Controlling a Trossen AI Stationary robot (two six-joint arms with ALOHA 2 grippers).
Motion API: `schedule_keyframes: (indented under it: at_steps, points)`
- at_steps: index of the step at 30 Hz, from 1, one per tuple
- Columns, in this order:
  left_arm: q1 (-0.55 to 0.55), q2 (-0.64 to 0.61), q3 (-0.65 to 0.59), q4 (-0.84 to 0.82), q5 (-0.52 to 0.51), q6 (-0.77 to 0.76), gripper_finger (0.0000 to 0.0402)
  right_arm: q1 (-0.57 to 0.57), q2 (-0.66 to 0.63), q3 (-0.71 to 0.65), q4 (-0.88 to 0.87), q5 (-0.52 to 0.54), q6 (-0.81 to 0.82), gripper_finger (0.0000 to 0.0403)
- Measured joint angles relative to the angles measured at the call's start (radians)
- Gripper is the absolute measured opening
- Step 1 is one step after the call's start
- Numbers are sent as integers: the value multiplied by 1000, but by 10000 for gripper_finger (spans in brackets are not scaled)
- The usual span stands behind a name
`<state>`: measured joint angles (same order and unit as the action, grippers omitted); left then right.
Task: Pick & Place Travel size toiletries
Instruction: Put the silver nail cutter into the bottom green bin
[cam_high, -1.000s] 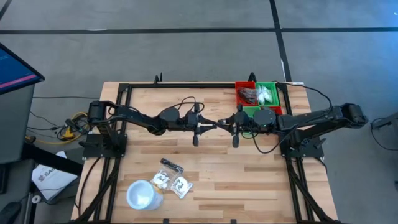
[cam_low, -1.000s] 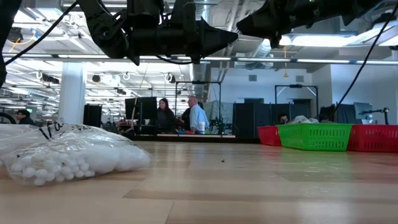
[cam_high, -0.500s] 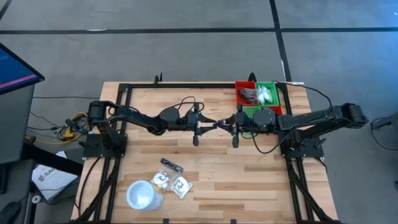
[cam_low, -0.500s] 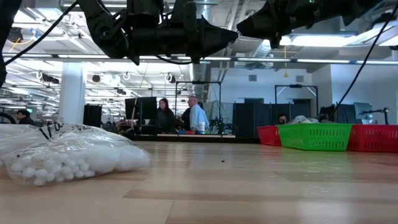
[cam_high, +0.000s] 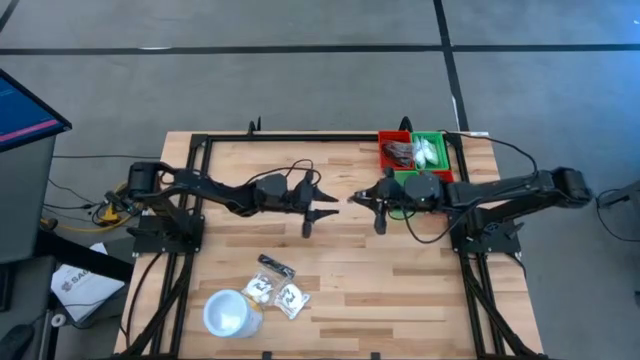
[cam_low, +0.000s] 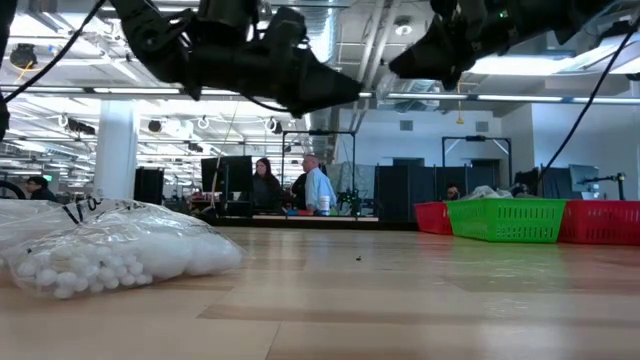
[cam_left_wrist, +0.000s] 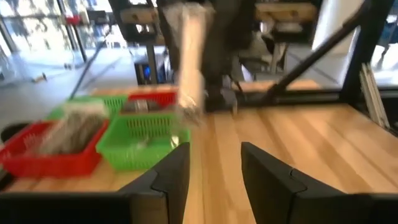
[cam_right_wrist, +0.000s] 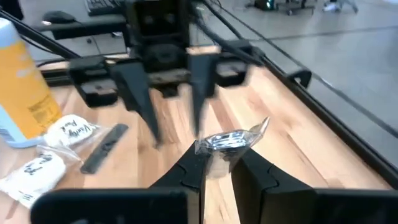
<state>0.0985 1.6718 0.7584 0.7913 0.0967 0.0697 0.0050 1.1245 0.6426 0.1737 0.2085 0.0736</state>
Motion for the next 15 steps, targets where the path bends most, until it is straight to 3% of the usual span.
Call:
schedule_keyframes:
  at_steps: [15]
  points:
    - [-42,-244,-241,-16,2,-59,121,-168,-16,0,-353,59,197,40]
